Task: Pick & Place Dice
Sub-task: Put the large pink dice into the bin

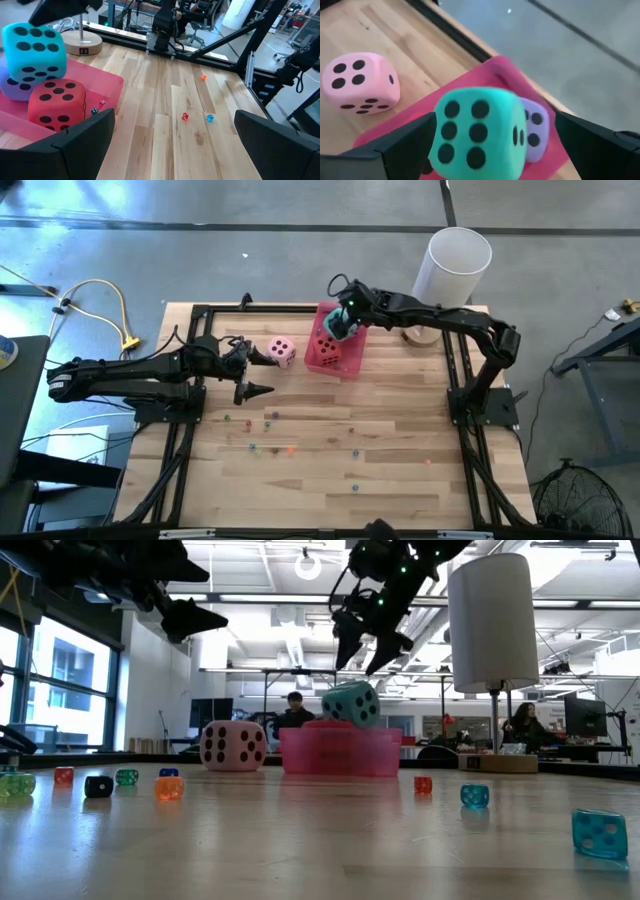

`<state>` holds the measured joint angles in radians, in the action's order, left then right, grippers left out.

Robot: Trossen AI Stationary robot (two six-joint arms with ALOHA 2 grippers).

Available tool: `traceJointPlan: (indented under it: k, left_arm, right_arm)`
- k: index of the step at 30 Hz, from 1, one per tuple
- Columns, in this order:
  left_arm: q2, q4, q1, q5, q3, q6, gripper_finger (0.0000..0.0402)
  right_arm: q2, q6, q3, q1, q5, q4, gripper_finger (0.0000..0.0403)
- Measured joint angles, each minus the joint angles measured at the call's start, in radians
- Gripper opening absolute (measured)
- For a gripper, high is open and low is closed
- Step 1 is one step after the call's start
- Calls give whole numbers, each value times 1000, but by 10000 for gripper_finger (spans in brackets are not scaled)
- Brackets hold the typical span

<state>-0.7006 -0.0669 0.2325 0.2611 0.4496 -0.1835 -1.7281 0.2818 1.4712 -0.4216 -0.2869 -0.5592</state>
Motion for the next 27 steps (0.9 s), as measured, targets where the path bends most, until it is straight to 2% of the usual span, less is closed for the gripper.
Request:
traceJointPlan:
  k: [7,13,20,27]
  left_arm:
    - [0,0,0,-2,0,4,400]
    - [0,0,0,-2,0,19,400]
    - [0,0,0,3,0,-12,400]
    - [0,0,0,5,0,-17,400]
  right_arm:
    - [111,1,0,121,-184,-85,398]
    - [189,76,0,320,-348,-203,398]
    - [193,294,0,594,-513,-347,398]
    - [173,623,0,866,-688,-516,398]
